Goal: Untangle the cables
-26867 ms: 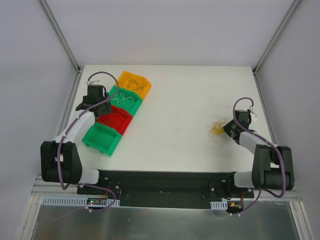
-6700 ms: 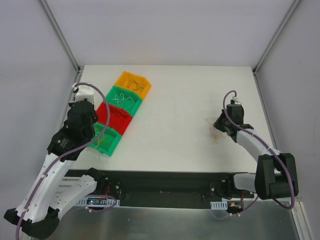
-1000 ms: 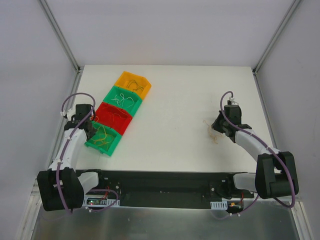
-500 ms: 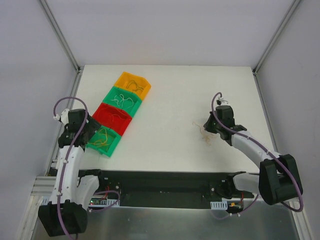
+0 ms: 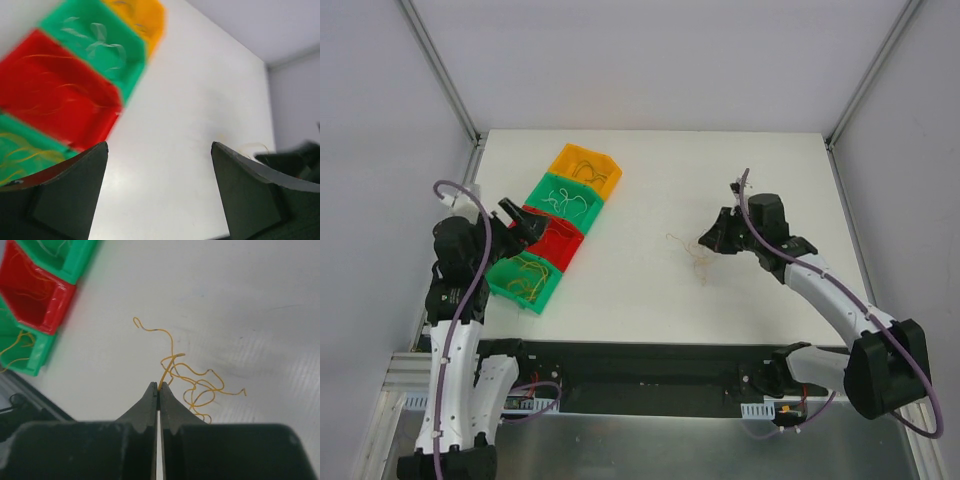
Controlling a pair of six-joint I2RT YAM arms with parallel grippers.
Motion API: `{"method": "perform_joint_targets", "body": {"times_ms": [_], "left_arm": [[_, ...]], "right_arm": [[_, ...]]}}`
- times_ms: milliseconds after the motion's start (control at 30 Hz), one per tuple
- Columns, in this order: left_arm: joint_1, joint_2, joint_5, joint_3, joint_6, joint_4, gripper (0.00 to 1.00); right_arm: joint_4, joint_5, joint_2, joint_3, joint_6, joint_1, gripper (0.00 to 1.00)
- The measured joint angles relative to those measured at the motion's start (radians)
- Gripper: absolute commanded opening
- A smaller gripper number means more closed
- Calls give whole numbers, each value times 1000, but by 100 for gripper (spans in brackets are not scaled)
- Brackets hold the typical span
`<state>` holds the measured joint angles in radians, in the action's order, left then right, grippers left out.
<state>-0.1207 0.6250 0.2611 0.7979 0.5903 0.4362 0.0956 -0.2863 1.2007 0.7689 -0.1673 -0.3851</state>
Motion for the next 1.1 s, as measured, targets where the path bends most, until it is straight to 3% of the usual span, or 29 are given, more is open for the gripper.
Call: {"method": "perform_joint_targets", "body": {"times_ms": [67, 133, 267, 333, 500, 700, 767, 833, 967, 1033, 1100], "left_arm": [[64, 28, 139, -42, -7, -160, 88], [223, 77, 212, -69, -39, -276, 93], [607, 184, 206, -100, -174, -435, 99], [737, 231, 201, -114, -236, -509, 99], [878, 382, 150, -108, -338, -646, 99], [919, 565, 121, -76, -340, -787, 96], [919, 613, 123, -74, -309, -868, 84], [920, 662, 131, -73, -267, -960, 61], [920, 740, 187, -57, -187, -1101, 2], [920, 745, 204, -46, -180, -1109, 0], [920, 720, 197, -40, -194, -1077, 0]], "right_arm": [[13, -72, -19, 13, -10, 0, 0], [25, -155, -43, 24, -30, 0, 0], [29, -311, -85, 47, -87, 0, 0], [29, -373, -116, 52, -119, 0, 0], [-5, -492, -195, 54, -208, 0, 0], [-100, -579, -243, 48, -323, 0, 0], [-130, -596, -255, 40, -356, 0, 0], [-142, -607, -261, 35, -375, 0, 0], [-152, -613, -261, 35, -401, 0, 4], [-143, -609, -261, 35, -397, 0, 19], [-100, -586, -261, 40, -370, 0, 44]]}}
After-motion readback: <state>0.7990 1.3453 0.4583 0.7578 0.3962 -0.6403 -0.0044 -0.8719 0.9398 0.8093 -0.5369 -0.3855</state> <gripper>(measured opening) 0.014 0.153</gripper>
